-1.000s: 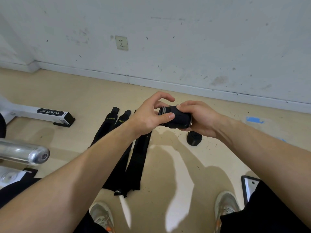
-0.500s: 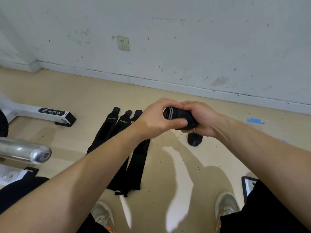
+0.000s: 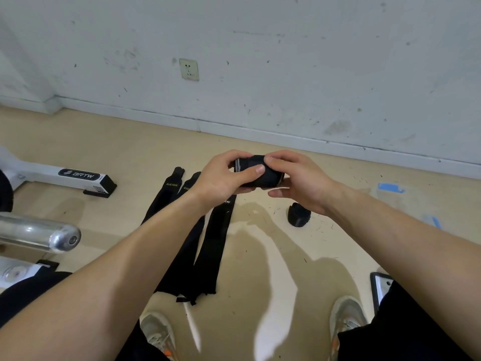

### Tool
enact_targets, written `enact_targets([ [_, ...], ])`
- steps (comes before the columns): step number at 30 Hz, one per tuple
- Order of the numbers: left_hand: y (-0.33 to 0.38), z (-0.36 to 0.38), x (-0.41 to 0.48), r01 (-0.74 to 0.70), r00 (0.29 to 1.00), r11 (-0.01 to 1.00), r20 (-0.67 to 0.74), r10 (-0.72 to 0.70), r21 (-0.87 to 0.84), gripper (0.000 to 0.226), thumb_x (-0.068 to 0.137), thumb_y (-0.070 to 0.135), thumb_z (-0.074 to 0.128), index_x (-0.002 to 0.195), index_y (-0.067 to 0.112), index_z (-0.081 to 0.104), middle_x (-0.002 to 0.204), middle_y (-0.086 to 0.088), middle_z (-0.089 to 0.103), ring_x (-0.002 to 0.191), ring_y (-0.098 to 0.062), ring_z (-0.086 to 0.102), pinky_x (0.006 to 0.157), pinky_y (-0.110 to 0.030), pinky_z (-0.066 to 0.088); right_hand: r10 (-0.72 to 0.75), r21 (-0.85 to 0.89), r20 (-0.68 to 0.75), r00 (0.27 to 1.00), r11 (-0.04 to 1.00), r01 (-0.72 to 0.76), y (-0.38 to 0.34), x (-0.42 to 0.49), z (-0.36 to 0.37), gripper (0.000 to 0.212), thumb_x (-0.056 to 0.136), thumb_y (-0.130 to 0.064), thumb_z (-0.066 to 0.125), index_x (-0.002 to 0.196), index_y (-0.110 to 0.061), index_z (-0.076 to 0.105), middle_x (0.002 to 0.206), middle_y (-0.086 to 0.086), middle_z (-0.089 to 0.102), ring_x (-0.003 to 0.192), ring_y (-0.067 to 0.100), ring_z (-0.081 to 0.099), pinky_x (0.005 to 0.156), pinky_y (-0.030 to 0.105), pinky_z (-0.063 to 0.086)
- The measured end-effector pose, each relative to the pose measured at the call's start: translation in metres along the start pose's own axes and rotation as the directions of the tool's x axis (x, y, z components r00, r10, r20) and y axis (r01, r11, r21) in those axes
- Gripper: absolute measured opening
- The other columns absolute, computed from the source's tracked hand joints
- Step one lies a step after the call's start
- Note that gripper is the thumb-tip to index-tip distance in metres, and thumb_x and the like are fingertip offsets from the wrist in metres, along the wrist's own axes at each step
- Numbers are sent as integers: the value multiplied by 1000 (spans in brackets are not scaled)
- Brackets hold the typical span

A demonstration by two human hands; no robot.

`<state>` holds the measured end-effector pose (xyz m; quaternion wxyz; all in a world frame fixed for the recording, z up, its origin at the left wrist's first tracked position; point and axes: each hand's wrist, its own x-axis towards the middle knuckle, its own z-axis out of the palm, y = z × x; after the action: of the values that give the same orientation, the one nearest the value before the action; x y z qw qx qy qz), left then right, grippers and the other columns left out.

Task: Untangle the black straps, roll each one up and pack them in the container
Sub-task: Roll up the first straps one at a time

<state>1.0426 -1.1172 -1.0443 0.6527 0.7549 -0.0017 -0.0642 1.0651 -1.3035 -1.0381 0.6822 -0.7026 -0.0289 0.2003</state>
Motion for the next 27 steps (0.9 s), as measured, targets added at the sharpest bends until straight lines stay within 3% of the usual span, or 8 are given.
enact_targets([
  [5,-3,17,-4,-25,994,994,-99,36,105,34,97,34,70,125,22,57,108,-5,67,75,-19,70,63,-33,60,-30,12,-55,998,999,30,2,0,11,29,103,-33,57,102,-6,68,87,10,69,70,23,67,65,29,55],
  [8,-7,28,-7,-74,970,994,-225,92,85,23,95,37,70,111,22,61,86,0,67,58,-16,58,50,-28,47,-25,-35,-89,996,999,22,3,-2,17,47,104,-45,51,107,-2,68,86,9,70,62,21,65,60,28,54],
  [10,-9,33,-7,-51,954,998,-294,61,41,21,93,39,68,99,20,65,78,2,65,58,-16,56,54,-28,43,-4,-103,-102,995,995,-7,7,-6,20,51,105,-51,45,112,-6,69,93,9,73,63,21,67,59,31,56],
  [13,-15,39,-9,-5,945,1000,-328,0,-14,22,85,45,65,89,24,67,78,4,67,65,-17,59,62,-31,42,64,-157,-86,994,985,-77,14,-11,22,47,102,-55,44,118,-17,67,105,3,75,81,24,73,64,35,62],
  [17,-22,43,-9,51,933,995,-351,-77,-84,23,75,49,61,78,26,67,78,3,67,69,-20,60,60,-32,42,80,-15,-73,994,997,-82,21,-13,23,34,101,-36,54,108,-7,70,91,4,73,78,21,69,68,31,59],
  [20,-33,49,-7,125,922,982,-349,-167,-139,19,82,42,59,72,28,66,68,5,62,65,-23,55,56,-32,38,95,67,-154,984,994,-85,34,-8,27,28,98,-29,58,92,-6,72,79,6,68,71,20,63,66,29,55],
  [24,-51,56,-4,283,868,921,-338,-364,-267,19,95,29,57,80,20,63,73,-5,58,51,-21,47,49,-27,37,191,182,-222,956,971,-152,63,-2,33,41,92,-38,67,106,1,70,82,6,69,65,19,63,66,29,54],
  [27,-64,52,0,358,828,809,-242,-506,-466,17,95,30,60,96,15,68,84,-7,63,59,-18,53,47,-24,43,198,320,-138,970,936,-146,86,-6,31,28,94,-32,70,107,-7,72,91,4,75,80,19,69,78,31,57],
])
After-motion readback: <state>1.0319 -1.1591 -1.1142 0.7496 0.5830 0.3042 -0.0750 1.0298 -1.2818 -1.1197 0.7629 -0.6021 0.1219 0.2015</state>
